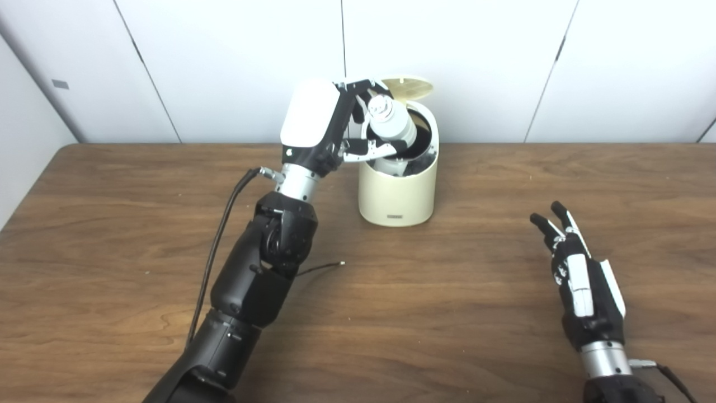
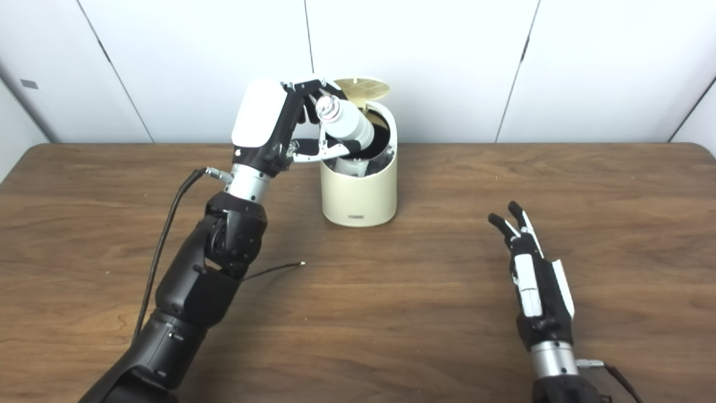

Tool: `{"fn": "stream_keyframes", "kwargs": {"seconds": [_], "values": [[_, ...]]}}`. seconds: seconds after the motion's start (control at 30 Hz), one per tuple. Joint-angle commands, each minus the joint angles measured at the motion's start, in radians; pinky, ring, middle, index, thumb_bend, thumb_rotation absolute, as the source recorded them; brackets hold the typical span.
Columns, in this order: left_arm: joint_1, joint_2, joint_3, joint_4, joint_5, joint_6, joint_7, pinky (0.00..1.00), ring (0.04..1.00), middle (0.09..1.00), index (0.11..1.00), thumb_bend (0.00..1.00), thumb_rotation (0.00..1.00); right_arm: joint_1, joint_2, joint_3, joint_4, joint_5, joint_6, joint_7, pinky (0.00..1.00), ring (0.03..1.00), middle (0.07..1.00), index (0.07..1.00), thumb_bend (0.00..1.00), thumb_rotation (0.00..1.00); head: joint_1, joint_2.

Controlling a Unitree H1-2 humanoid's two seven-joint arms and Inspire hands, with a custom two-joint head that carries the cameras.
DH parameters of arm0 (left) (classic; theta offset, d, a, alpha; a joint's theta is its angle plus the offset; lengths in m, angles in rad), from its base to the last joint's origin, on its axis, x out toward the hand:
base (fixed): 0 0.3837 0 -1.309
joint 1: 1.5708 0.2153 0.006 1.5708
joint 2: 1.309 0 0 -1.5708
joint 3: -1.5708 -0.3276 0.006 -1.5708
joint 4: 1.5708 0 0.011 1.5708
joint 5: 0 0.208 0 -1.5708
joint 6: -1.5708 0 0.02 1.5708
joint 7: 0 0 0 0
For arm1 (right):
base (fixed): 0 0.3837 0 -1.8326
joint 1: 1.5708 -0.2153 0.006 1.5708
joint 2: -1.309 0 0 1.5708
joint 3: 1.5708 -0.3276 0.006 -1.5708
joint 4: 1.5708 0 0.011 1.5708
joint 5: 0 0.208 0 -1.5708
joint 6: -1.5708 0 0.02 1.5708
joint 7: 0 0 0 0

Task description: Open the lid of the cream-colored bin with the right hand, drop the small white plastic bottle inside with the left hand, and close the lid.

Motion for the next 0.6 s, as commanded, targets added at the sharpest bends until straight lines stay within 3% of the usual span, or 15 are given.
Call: {"fn": "stream_keyframes", "kwargs": {"seconds": [0.0,0.2,0.27,0.3,0.37,0.57], "values": [[-0.046,0.005,0.002,-0.038,0.005,0.011,0.0,0.27,0.346,0.444,0.543,0.49,0.0,0.009,0.013,0.005,0.012,0.009,-0.031,-0.004,1.0,0.945,0.861,0.95,0.62,0.97,-0.001,0.001],[-0.043,0.006,0.0,-0.069,0.009,0.081,-0.06,0.3,0.36,0.444,0.552,0.5,0.0,0.007,0.015,0.004,0.011,0.012,-0.031,-0.004,1.0,0.943,0.853,0.95,0.6,0.96,0.001,0.003],[-0.044,0.016,-0.011,-0.086,0.025,0.114,-0.098,0.35,0.411,0.417,0.536,0.51,0.0,0.005,0.015,0.003,0.014,0.011,-0.034,-0.006,1.0,0.939,0.847,0.947,0.61,0.96,0.001,0.003],[-0.045,0.022,-0.017,-0.091,0.032,0.122,-0.111,0.38,0.442,0.468,0.56,0.73,0.03,0.005,0.015,0.003,0.015,0.012,-0.035,-0.005,1.0,0.936,0.846,0.948,0.61,0.96,0.002,0.004],[-0.047,0.032,-0.028,-0.096,0.04,0.125,-0.123,0.44,0.5,0.524,0.594,0.94,0.08,0.005,0.012,0.002,0.016,0.017,-0.035,-0.002,1.0,0.932,0.844,0.95,0.6,0.96,0.002,0.005],[-0.042,0.046,-0.04,-0.103,0.054,0.114,-0.124,0.55,0.584,0.592,0.652,1.0,0.13,0.005,0.01,0.002,0.019,0.02,-0.04,0.0,1.0,0.917,0.828,0.949,0.61,0.95,0.008,0.005]]}}
